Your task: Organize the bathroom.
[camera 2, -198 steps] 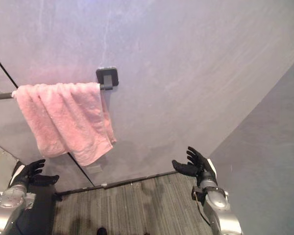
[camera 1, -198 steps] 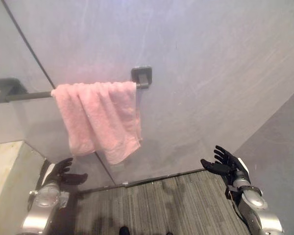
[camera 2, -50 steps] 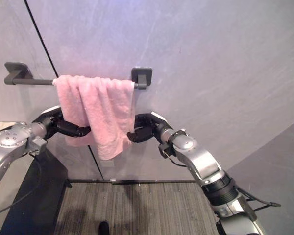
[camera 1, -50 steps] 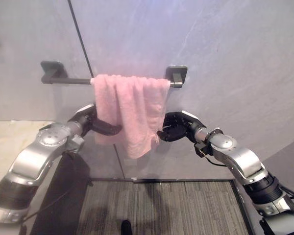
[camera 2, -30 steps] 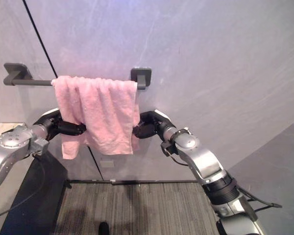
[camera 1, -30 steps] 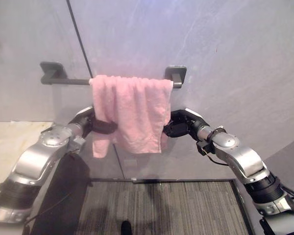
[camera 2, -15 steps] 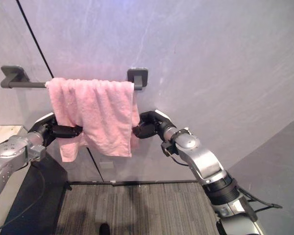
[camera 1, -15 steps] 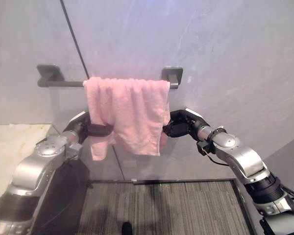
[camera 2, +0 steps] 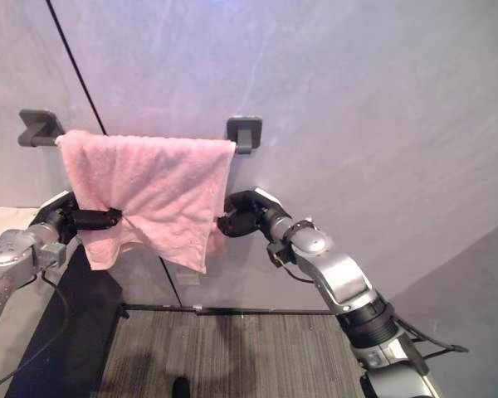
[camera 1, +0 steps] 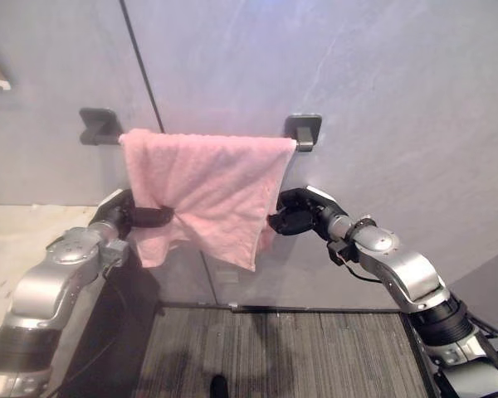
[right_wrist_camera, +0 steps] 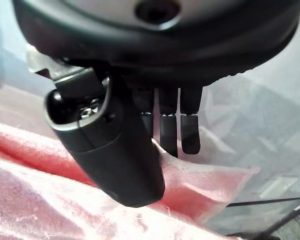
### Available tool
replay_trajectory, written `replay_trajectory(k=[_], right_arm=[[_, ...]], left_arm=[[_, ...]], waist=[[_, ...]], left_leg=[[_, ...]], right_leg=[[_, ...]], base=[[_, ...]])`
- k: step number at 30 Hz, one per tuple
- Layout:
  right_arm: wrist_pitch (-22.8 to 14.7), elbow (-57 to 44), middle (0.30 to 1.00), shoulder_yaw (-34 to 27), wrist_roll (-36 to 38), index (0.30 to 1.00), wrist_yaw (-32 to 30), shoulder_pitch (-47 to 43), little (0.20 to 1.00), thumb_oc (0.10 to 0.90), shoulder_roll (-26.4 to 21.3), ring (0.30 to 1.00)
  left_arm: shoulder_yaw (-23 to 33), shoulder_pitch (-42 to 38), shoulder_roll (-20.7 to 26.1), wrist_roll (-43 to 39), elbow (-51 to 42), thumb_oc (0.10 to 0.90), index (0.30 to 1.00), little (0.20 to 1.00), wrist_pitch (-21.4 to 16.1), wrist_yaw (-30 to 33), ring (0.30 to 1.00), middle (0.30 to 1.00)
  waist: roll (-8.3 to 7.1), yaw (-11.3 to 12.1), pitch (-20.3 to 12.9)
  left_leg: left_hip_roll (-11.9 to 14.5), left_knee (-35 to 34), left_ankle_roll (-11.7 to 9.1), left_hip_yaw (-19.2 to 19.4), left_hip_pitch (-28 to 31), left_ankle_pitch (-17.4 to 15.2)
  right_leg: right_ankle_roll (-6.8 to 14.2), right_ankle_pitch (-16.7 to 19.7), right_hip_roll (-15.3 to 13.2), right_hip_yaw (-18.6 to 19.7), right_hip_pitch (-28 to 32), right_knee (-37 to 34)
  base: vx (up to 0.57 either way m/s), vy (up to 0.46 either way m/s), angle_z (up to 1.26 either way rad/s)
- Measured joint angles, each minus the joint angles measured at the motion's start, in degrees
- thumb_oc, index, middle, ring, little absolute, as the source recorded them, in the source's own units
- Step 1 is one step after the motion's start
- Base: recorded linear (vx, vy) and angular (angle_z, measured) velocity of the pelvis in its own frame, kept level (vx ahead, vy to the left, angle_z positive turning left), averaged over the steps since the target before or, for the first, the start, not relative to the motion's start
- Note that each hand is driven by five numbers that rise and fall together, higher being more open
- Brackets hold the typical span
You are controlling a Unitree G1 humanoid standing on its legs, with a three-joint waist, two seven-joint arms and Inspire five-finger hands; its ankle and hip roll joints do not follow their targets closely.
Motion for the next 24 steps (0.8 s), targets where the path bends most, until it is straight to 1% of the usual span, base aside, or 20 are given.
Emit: replay_trajectory(k=[4,5,6,8,12,13,14,15,16,17,18,19,20,21,24], right_arm=[[-0.1,0.0,0.3,1.1,0.0,0.3,0.0,-0.1,0.3,0.4,1.1,0.3],[-0.1,0.0,0.3,1.1,0.0,0.3,0.0,-0.1,0.3,0.4,1.1,0.3],[-0.1,0.0,0.3,1.4,0.0,0.3,0.0,-0.1,0.3,0.4,1.9,0.3],[-0.1,0.0,0.3,1.7,0.0,0.3,-0.2,-0.1,0.3,0.4,1.9,0.3],[-0.1,0.0,0.3,1.8,0.0,0.3,-0.8,-0.1,0.3,0.4,1.9,0.3],[-0.1,0.0,0.3,1.8,0.0,0.3,-0.9,-0.1,0.3,0.4,1.9,0.3],[-0.1,0.0,0.3,1.8,0.0,0.3,-1.3,-0.1,0.3,0.4,1.9,0.3],[-0.1,0.0,0.3,1.7,0.0,0.3,-1.5,-0.1,0.3,0.4,1.8,0.3],[-0.1,0.0,0.3,1.7,-0.1,0.3,-1.7,-0.1,0.3,0.4,1.6,0.3],[-0.1,0.0,0.3,1.6,-0.1,0.3,-1.7,0.0,0.3,0.4,1.5,0.3],[-0.1,0.1,0.3,1.5,-0.1,0.3,-1.7,0.0,0.3,0.4,1.5,0.3],[-0.1,0.4,0.3,1.4,-0.1,0.3,-1.7,0.0,0.3,0.4,1.5,0.3],[-0.1,0.5,0.413,1.4,-0.4,0.413,-1.7,0.1,0.413,0.475,1.5,0.413],[-0.1,0.5,0.9,1.3,-2.2,0.9,-1.6,0.5,0.9,0.8,1.5,0.9],[-0.1,0.6,0.9,0.9,-3.2,0.9,-1.5,1.1,0.9,0.8,1.4,0.9]], left_arm=[[0.0,0.0,0.0,-1.3,0.0,0.4,0.3,0.3,-0.2,3.9,0.3,0.3],[0.0,0.0,0.0,-1.3,0.0,0.4,0.3,0.3,-0.2,3.9,0.3,0.3],[0.1,0.0,0.0,-2.0,0.3,0.4,0.3,0.3,-0.2,5.2,0.3,0.3],[0.2,0.0,0.0,-2.3,0.4,0.4,0.3,0.3,-0.2,5.5,0.3,0.3],[0.2,0.0,0.0,-2.3,0.4,0.4,0.3,0.3,-0.2,5.3,0.3,0.3],[0.2,0.0,0.0,-2.3,0.4,0.433,0.349,0.349,-0.1,4.9,0.349,0.349],[0.2,0.0,0.0,-2.3,0.4,0.478,0.418,0.418,0.1,4.0,0.418,0.418],[0.2,0.0,0.0,-2.3,0.4,0.499,0.448,0.448,0.2,3.6,0.448,0.448],[0.2,0.0,0.0,-2.1,0.4,0.555,0.533,0.533,0.3,2.7,0.533,0.533],[0.2,0.0,0.0,-2.1,0.4,0.584,0.575,0.575,0.5,1.8,0.575,0.575],[0.2,0.0,0.0,-2.1,0.4,0.637,0.655,0.655,0.9,1.3,0.655,0.655],[0.2,0.0,0.0,-2.1,0.4,0.8,0.9,0.9,1.5,0.6,0.9,0.9],[0.2,0.0,0.0,-2.0,0.4,0.8,0.9,0.9,1.7,0.2,0.9,0.9],[0.2,0.0,0.0,-2.0,0.4,0.8,0.9,0.9,2.5,-0.7,0.9,0.9],[0.2,0.3,0.0,-1.8,0.4,0.8,0.9,0.9,3.7,-1.8,0.9,0.9]], waist=[[-0.01,0.0,0.0],[-0.01,0.0,0.0],[-0.01,0.0,0.0],[-0.04,0.0,0.0],[-0.12,0.0,0.1],[-0.14,-0.1,0.1],[-0.17,-0.2,0.1],[-0.18,-0.3,0.1],[-0.21,-0.3,0.1],[-0.22,-0.4,0.1],[-0.23,-0.4,0.1],[-0.25,-0.5,0.1],[-0.28,-0.8,0.2],[-0.32,-0.9,0.2],[-0.41,-1.1,0.2]], left_leg=[[0.0,0.0,0.4,-0.8,0.1,0.2],[0.0,0.0,0.4,-0.8,0.1,0.2],[0.0,0.1,0.4,-1.1,0.1,0.3],[0.0,0.2,0.0,-1.5,0.1,0.7],[0.0,0.0,0.3,-1.5,0.1,0.5],[0.0,0.0,0.3,-1.5,0.0,0.5],[0.0,0.0,0.2,-1.4,0.0,0.4],[0.0,0.0,0.0,-1.3,0.0,0.3],[0.0,0.0,-0.1,-1.2,0.0,0.2],[0.0,0.0,-0.1,-1.1,0.0,0.2],[0.0,0.0,-0.1,-1.0,0.0,0.2],[0.0,0.0,0.0,-1.0,0.0,0.2],[0.0,0.0,0.0,-0.9,0.0,0.2],[0.0,0.0,0.0,-0.9,0.0,0.2],[0.0,0.0,0.0,-0.9,0.0,0.2]], right_leg=[[0.0,0.0,0.1,0.1,0.5,0.0],[0.0,0.0,0.1,0.1,0.5,0.0],[0.0,0.0,0.1,0.1,0.5,0.0],[0.0,0.0,0.2,0.1,0.5,0.0],[0.0,0.0,0.2,0.1,0.5,0.0],[0.0,0.0,0.2,0.2,0.5,0.0],[0.0,0.0,0.1,0.3,0.5,0.0],[0.0,0.0,0.1,0.3,0.5,0.0],[0.0,0.0,0.1,0.5,0.5,0.0],[0.0,0.0,0.1,0.5,0.5,0.0],[0.0,0.0,0.1,0.6,0.5,0.0],[0.0,0.0,0.1,0.6,0.5,0.0],[0.0,0.0,0.0,0.6,0.4,0.0],[0.0,0.0,0.0,0.6,0.4,0.0],[0.0,0.0,0.0,0.6,0.4,0.0]], base=[[0.01,-0.004,0.11],[0.0,-0.008,0.06],[0.0,-0.026,0.1],[0.0,-0.028,0.1],[0.0,-0.002,0.01],[0.0,0.0,0.0],[0.0,0.0,0.0],[-0.01,-0.006,-0.05],[-0.01,-0.005,-0.06],[-0.01,-0.003,-0.06],[-0.01,-0.003,-0.04],[0.0,0.0,0.0],[0.0,0.0,0.0],[0.0,0.0,0.0],[0.0,0.0,0.0]])
